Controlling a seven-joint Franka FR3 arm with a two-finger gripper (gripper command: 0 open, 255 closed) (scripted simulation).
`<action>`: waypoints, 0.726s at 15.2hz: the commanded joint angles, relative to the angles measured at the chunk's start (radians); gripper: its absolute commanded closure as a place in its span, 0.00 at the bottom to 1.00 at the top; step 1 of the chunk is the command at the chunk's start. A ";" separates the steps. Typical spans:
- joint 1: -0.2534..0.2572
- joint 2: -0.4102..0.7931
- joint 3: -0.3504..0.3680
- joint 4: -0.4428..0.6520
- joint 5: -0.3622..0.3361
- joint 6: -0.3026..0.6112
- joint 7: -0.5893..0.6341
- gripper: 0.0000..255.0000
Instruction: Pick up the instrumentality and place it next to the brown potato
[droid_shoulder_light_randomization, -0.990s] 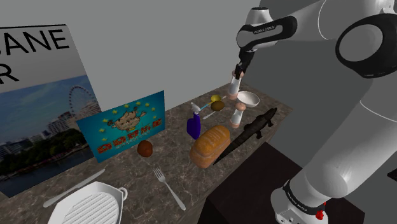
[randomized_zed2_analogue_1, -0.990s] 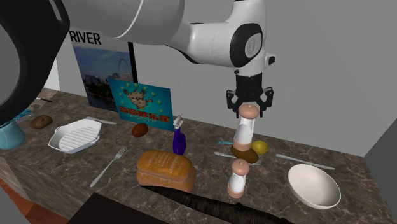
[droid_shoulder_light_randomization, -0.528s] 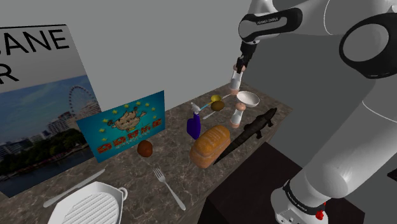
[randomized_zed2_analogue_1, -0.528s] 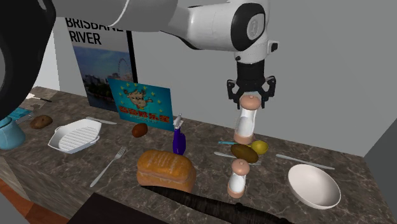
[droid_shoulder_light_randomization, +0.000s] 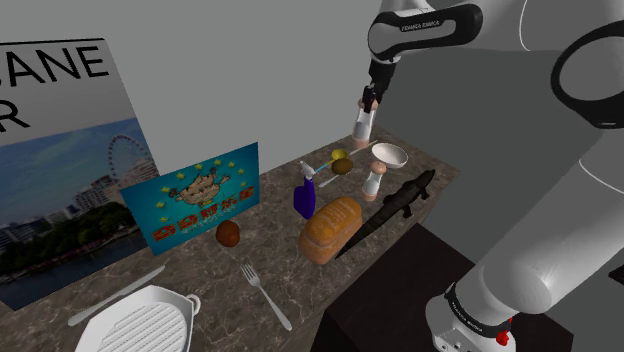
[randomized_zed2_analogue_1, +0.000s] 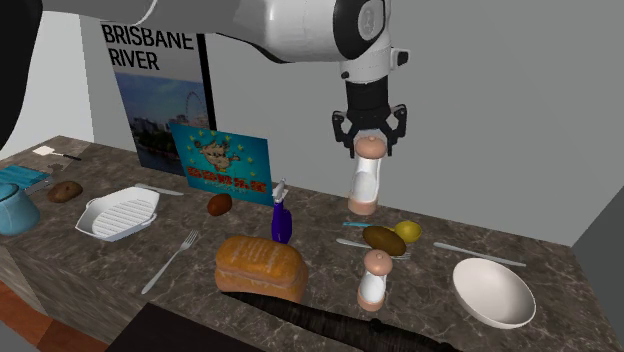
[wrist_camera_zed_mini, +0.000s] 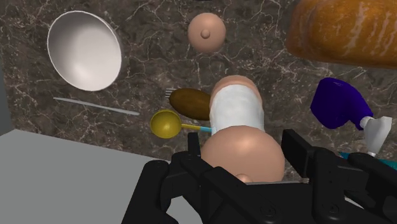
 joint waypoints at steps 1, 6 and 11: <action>0.024 -0.016 0.022 -0.017 -0.009 -0.004 0.050 1.00; 0.082 -0.039 0.083 -0.041 -0.024 -0.023 0.173 1.00; 0.140 -0.039 0.144 -0.035 -0.032 -0.047 0.291 1.00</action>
